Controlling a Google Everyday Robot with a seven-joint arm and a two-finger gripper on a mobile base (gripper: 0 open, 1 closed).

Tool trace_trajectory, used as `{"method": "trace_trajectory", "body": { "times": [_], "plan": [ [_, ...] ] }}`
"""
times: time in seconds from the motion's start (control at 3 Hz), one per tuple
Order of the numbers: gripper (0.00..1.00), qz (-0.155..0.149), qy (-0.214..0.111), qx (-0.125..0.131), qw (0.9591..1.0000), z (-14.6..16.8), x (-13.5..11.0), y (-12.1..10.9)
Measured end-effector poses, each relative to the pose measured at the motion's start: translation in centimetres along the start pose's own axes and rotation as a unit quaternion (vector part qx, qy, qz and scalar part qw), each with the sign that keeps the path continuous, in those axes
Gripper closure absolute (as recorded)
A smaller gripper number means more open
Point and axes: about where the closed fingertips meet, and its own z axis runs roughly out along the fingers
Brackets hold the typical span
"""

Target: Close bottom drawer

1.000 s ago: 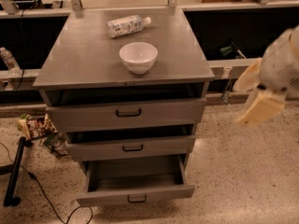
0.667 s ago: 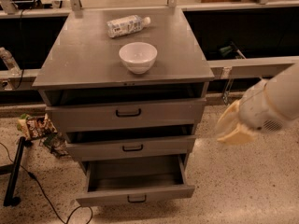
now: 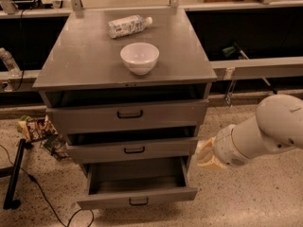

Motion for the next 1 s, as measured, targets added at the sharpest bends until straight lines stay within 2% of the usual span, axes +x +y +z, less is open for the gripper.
{"method": "trace_trajectory", "body": {
  "times": [0.33, 0.67, 1.0],
  "plan": [
    [1.00, 0.041, -0.016, 0.016, 0.9989, 1.9, 2.2, 0.4],
    [1.00, 0.084, -0.029, 0.020, 0.9959, 8.5, 8.2, 2.1],
    [1.00, 0.093, -0.043, 0.021, 0.9945, 15.5, 13.4, 2.9]
  ]
}}
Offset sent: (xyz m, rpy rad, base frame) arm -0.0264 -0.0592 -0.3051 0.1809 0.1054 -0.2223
